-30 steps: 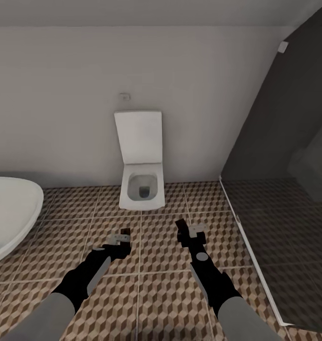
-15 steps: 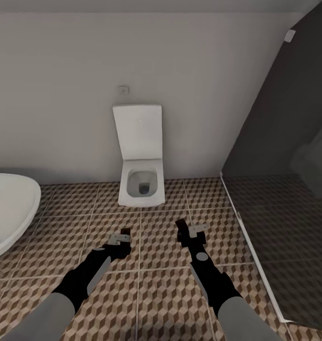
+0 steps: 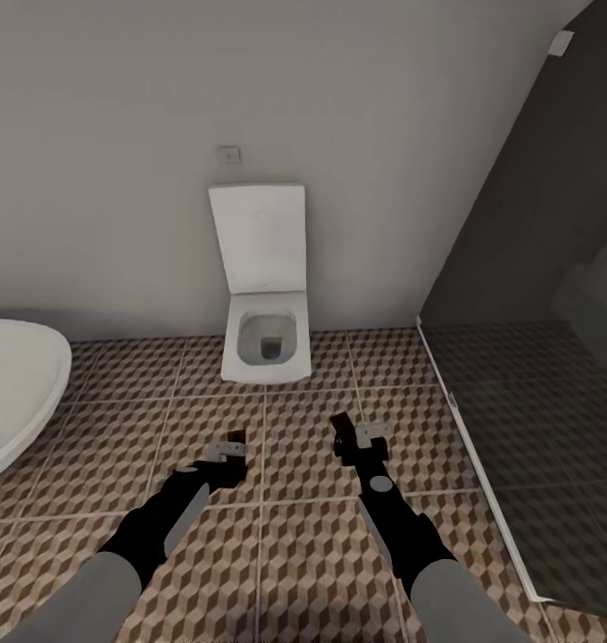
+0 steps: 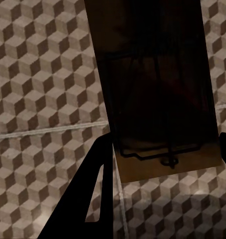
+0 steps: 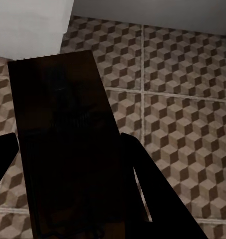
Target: Take the four mousetraps from the cabinet in the bathroom and place them on the bathroom floor. Make sure all four end up on the same floor surface, and ensure that at least two of them are either under or directly next to the same bathroom sink.
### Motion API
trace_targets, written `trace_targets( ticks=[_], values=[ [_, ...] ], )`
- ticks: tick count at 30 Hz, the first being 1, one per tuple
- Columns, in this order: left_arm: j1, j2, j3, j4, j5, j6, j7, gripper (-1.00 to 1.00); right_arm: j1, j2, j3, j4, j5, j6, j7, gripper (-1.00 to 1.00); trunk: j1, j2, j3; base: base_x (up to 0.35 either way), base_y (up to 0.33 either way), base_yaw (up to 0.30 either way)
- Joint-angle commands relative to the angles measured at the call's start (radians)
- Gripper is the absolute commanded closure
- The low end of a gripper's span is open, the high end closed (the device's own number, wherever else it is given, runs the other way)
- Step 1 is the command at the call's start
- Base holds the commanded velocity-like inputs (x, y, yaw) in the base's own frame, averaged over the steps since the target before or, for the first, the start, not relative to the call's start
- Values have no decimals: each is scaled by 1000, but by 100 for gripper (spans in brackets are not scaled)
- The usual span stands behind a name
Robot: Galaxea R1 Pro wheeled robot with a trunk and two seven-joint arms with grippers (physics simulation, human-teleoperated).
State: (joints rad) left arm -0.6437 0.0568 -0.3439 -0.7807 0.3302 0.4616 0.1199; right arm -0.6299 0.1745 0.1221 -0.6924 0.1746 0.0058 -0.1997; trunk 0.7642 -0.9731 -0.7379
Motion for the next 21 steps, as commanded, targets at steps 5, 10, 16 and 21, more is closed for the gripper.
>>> trace_targets(
  ticks=[5, 10, 16, 21],
  values=[
    [-1, 2, -6, -2, 9, 4, 9, 100, -1, 0, 2, 1, 6, 0, -7, 100, 19, -36, -24, 0, 0, 0],
    [-1, 2, -6, -2, 9, 4, 9, 100, -1, 0, 2, 1, 6, 0, -7, 100, 38, -71, -48, 0, 0, 0],
    [-1, 1, -6, -2, 9, 4, 9, 100, -1, 0, 2, 1, 6, 0, -7, 100, 61, -113, -76, 0, 0, 0],
    [-1, 1, -6, -2, 9, 4, 9, 100, -1, 0, 2, 1, 6, 0, -7, 100, 81, -148, -100, 0, 0, 0]
  ],
)
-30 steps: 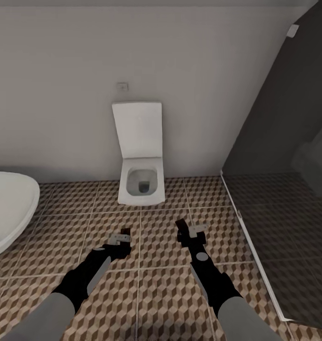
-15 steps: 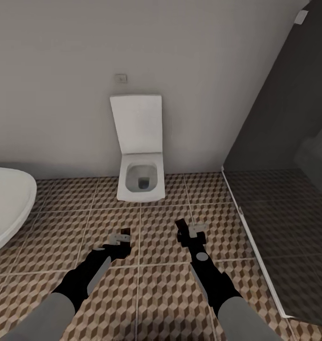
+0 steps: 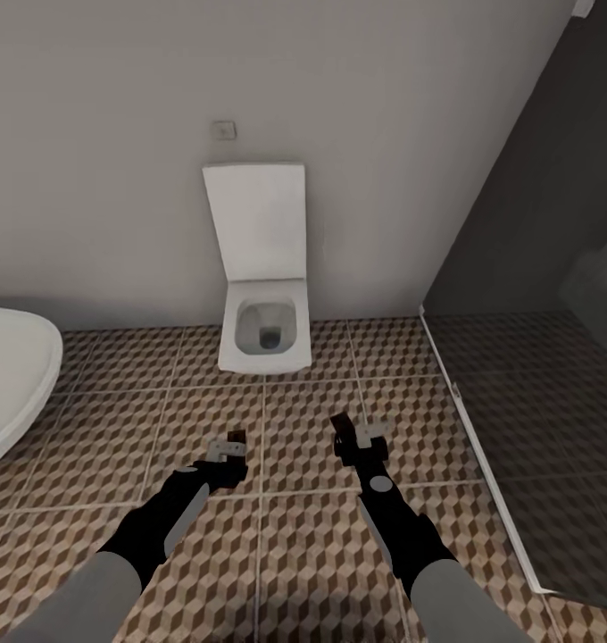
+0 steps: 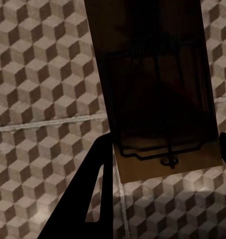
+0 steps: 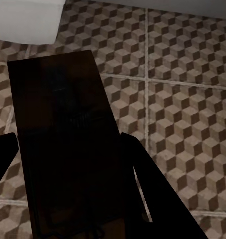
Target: Take the four mousetraps from the cabinet in the bathroom and place them on the bathroom floor. Make sure all four end up on the same floor surface, and ensure that at least two of them are either under or directly next to the same bathroom sink.
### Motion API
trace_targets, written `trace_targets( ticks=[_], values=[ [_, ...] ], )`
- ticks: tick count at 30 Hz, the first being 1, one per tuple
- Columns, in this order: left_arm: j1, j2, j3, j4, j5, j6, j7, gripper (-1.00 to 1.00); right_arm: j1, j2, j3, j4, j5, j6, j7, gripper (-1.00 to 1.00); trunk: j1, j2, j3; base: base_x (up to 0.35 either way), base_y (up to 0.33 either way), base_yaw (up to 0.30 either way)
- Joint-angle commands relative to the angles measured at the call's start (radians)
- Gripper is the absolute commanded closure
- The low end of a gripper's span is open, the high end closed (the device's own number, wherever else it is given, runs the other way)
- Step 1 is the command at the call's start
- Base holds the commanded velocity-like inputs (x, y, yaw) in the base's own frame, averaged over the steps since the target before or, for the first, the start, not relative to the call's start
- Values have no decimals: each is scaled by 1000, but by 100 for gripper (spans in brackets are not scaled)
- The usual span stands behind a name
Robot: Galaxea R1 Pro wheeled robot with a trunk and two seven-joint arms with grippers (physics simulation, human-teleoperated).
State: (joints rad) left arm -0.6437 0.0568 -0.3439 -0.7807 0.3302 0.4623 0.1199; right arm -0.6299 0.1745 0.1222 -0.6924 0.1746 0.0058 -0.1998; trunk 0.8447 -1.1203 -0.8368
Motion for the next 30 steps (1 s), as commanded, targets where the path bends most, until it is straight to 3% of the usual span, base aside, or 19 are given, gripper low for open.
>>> trace_targets(
  ticks=[1, 30],
  values=[
    [-1, 1, -6, -2, 9, 4, 9, 100, -1, 0, 2, 1, 6, 0, -7, 100, 4, -8, -5, 0, 0, 0],
    [-1, 1, -6, -3, 9, 4, 9, 100, -1, 0, 2, 1, 6, 0, -7, 100, 115, -211, -142, 0, 0, 0]
  ],
)
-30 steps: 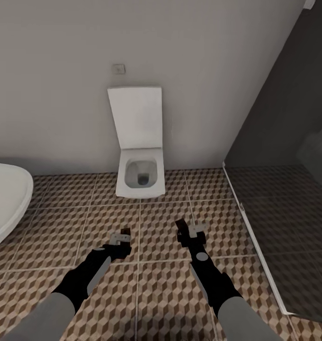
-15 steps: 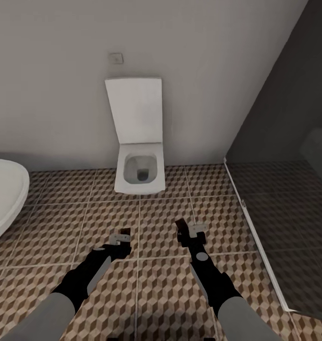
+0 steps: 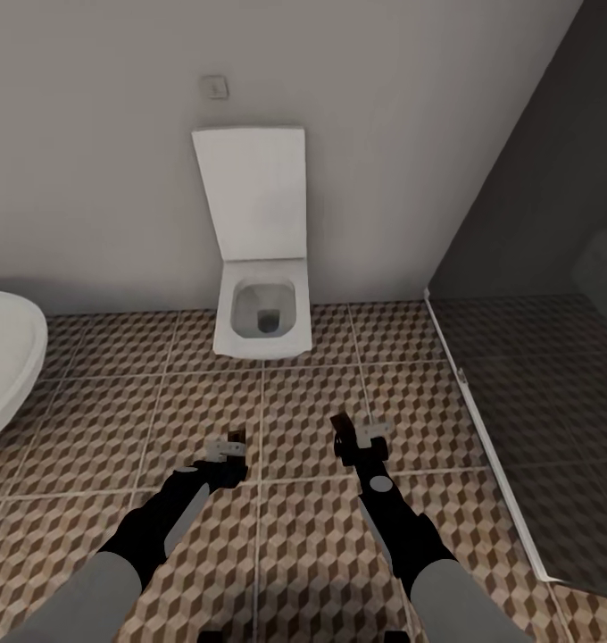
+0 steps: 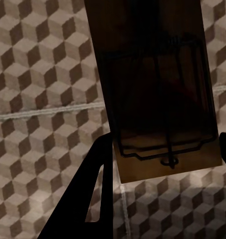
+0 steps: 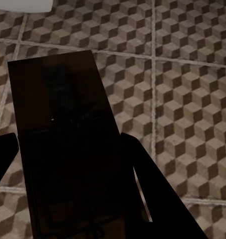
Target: Take the four mousetraps from the cabinet in the bathroom and place them on the bathroom floor. Make sure all four end up on the same floor surface, and ensure that at least two of them are either under or directly next to the same bathroom sink.
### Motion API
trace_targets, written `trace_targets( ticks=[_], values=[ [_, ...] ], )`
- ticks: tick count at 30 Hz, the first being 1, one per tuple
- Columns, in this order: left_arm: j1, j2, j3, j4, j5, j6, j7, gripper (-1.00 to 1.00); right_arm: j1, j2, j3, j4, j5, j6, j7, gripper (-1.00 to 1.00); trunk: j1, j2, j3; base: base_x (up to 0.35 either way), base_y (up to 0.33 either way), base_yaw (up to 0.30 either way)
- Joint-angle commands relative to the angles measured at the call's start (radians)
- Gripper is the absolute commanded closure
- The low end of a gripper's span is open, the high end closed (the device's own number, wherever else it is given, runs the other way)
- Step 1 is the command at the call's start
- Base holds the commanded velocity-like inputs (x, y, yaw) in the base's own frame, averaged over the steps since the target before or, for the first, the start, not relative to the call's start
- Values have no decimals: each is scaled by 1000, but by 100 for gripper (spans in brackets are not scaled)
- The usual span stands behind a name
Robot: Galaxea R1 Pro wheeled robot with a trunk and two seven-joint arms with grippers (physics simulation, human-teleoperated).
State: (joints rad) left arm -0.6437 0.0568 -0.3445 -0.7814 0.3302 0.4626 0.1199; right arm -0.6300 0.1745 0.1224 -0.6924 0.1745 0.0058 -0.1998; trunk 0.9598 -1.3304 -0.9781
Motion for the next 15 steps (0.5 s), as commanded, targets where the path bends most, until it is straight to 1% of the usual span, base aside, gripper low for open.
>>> trace_targets(
  ticks=[1, 15],
  values=[
    [-1, 1, -6, -2, 9, 4, 9, 100, -1, 0, 2, 1, 6, 0, -7, 100, 4, -8, -5, 0, 0, 0],
    [-1, 1, -19, -1, 9, 4, 9, 100, -1, 0, 2, 1, 6, 0, -7, 100, 58, -106, -71, 0, 0, 0]
  ],
)
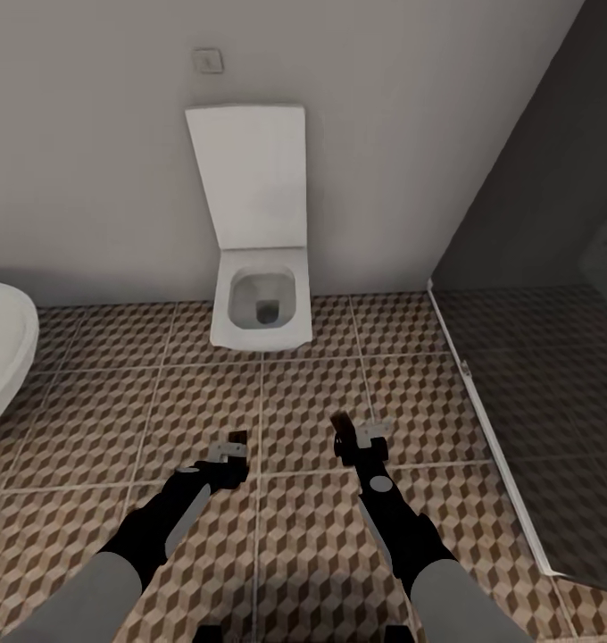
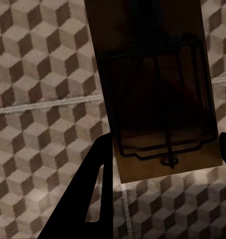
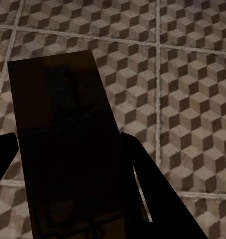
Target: Take the four mousetraps from the cabinet in the bathroom and place them on the bathroom floor. Make sure all four end up on the same floor surface, and ensure that at least two of them are either under or directly next to the same bathroom sink.
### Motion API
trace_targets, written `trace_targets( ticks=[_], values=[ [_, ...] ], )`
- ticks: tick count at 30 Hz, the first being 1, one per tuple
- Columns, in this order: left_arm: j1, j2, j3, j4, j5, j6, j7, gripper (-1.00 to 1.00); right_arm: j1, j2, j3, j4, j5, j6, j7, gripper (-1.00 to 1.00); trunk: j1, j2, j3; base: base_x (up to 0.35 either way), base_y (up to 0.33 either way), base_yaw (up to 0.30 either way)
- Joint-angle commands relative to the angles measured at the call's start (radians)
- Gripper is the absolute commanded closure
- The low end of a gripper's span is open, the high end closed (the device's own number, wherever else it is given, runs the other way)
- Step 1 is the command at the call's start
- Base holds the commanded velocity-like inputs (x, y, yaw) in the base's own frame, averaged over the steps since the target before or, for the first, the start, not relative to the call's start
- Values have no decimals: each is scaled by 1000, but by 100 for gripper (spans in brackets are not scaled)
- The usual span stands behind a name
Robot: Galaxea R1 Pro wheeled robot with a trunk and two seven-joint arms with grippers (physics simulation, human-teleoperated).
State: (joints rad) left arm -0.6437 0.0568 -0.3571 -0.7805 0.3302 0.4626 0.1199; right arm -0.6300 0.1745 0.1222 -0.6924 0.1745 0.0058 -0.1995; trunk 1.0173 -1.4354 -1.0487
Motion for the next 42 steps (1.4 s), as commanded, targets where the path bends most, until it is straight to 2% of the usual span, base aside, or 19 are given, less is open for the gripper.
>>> trace_targets(
  ticks=[1, 27, 36, 42],
  values=[
    [-1, 1, -6, -2, 9, 4, 9, 100, 0, 0, 2, 1, 6, 0, -7, 100, 4, -8, -5, 0, 0, 0],
    [-1, -6, -6, -9, 9, 3, 9, 100, 0, 0, 3, 1, 7, -1, -7, 100, 104, -190, -128, 0, 0, 0],
    [-1, -1, -8, -177, 9, 8, 10, 100, 0, 0, 15, -18, 10, -4, -8, 100, 138, -253, -170, 0, 0, 0],
    [-1, 1, -8, -220, 9, 8, 10, 100, 0, 0, 64, -63, 10, -3, -8, 100, 161, -295, -198, 0, 0, 0]
  ],
)
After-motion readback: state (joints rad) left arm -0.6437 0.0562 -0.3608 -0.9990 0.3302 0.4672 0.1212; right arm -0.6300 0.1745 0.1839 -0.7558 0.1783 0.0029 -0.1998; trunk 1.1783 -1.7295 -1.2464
